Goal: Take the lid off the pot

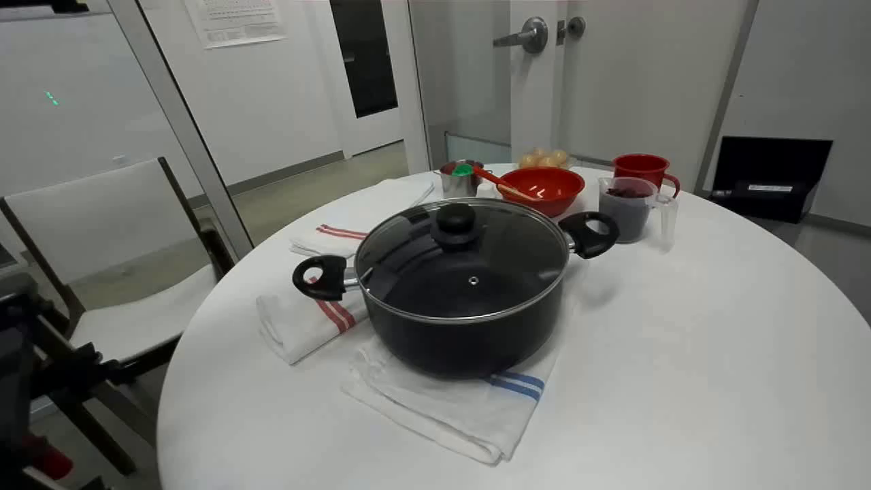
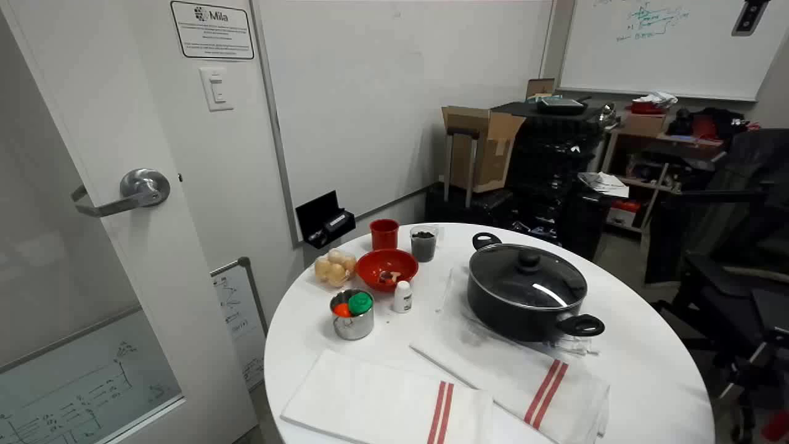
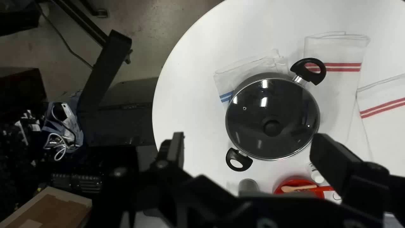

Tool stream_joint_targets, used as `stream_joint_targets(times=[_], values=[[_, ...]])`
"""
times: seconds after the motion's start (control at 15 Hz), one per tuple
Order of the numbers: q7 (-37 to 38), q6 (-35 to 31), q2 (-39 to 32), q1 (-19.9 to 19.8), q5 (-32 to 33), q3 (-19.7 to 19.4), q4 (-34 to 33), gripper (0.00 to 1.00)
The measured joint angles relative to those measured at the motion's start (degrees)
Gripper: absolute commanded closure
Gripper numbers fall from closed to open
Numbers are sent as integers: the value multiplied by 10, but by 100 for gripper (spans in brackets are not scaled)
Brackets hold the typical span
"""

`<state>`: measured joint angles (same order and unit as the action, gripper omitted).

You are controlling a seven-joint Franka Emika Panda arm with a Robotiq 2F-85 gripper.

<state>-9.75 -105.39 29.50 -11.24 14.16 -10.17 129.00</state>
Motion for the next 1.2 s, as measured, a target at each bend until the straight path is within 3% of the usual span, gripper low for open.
stream_joint_targets(times=[0.67,0.93,1.2], values=[[-6,-7,-5,6,0,0,-1,0],[-68,-57,-45,37,-18,-10,-7,0],[-169,-103,-116,65,-80,-32,-28,0]])
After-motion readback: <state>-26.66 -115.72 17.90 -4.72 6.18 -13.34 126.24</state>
